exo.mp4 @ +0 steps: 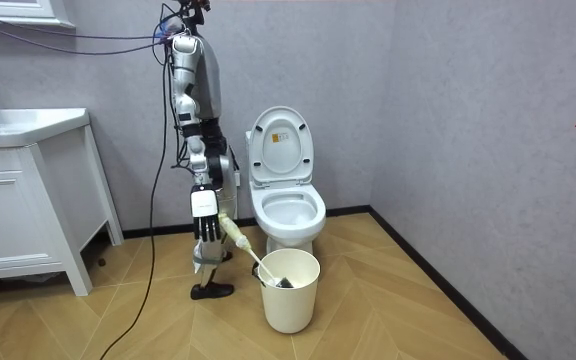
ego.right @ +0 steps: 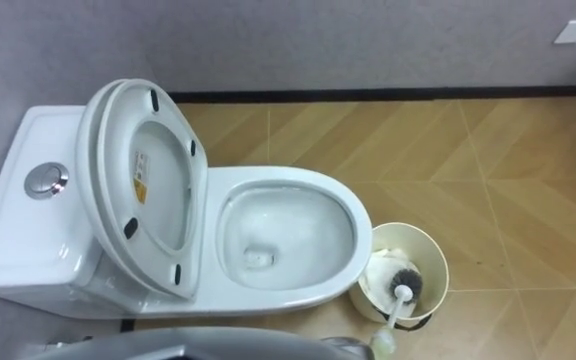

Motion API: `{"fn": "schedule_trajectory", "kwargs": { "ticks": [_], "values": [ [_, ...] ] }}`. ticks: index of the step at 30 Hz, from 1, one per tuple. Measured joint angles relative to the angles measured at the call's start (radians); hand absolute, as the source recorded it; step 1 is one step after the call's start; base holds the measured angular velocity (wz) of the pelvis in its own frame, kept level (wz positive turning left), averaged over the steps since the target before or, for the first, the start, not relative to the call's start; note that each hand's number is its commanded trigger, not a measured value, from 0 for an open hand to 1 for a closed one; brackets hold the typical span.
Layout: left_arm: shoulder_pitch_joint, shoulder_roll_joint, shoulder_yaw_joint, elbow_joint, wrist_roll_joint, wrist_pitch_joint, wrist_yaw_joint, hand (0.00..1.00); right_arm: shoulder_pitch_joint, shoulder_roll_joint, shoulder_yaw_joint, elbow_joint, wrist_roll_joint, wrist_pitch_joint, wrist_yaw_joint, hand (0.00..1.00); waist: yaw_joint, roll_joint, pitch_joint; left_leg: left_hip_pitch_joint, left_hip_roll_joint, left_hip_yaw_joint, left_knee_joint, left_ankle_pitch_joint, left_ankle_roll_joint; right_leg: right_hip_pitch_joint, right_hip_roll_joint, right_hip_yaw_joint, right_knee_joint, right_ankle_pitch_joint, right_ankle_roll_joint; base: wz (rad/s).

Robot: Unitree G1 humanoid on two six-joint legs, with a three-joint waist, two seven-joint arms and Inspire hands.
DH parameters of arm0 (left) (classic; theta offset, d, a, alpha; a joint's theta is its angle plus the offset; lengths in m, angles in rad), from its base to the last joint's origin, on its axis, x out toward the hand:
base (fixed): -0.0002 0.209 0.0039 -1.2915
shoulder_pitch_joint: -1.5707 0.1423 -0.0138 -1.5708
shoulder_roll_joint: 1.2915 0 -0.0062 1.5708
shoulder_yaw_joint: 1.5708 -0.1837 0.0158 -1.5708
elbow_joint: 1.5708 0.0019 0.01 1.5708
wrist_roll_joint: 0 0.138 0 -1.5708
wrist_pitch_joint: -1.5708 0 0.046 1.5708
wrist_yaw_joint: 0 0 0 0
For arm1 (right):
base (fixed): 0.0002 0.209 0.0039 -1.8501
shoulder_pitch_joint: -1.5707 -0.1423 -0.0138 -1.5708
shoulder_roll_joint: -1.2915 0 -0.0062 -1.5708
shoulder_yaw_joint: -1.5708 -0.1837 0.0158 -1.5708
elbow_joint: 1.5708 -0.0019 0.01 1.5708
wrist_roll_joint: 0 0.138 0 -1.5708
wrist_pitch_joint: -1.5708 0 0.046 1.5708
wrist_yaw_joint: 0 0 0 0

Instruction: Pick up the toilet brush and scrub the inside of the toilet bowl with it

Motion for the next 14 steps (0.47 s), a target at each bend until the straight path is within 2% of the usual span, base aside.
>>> {"fn": "schedule_trajectory", "kwargs": {
  "ticks": [5, 10, 14],
  "values": [
    [0.007, -0.002, 0.002, 0.002, 0.000, 0.014, -0.028, 0.00, -0.001, 0.001, 0.020, 0.018, 0.000, 0.013, 0.088, 0.00, 0.007, -0.003, -0.0014, 0.001, 0.000, 0.000, 0.000, 0.000, 0.000, 0.000, 0.000, 0.000, 0.001, 0.000, 0.000, 0.00],
    [0.007, -0.003, 0.002, 0.002, 0.000, 0.028, -0.051, 0.00, -0.006, 0.002, 0.023, 0.041, 0.003, 0.051, 0.168, 0.00, 0.012, -0.006, -0.0013, 0.000, 0.000, -0.001, 0.000, 0.000, 0.000, -0.001, -0.001, 0.000, 0.000, 0.000, 0.000, 0.00],
    [0.004, -0.004, 0.003, 0.010, -0.001, 0.029, -0.062, 0.00, -0.011, 0.002, 0.032, 0.042, 0.004, 0.058, 0.217, 0.00, 0.013, -0.005, -0.0014, -0.001, 0.000, -0.001, 0.000, 0.000, 0.000, -0.004, -0.001, 0.001, 0.002, 0.000, 0.000, 0.00]
  ]
}}
